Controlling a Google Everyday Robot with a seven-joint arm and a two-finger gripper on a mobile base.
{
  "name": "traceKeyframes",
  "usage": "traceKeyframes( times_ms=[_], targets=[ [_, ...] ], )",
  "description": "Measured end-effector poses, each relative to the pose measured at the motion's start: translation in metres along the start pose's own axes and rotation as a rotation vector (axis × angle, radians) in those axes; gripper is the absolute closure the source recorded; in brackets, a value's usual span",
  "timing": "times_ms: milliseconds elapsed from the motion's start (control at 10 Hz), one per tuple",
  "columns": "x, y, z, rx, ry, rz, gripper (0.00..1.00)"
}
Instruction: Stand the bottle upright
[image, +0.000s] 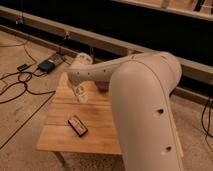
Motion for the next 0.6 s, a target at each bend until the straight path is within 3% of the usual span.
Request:
traceKeyframes(
  times_ms=[300, 600],
  targets=[
    [-0.007, 0.019, -0.01, -0.059, -0.057, -0.005, 1.0],
    [-0.009, 0.047, -0.015, -0.16, -0.098, -0.052, 1.0]
  ],
)
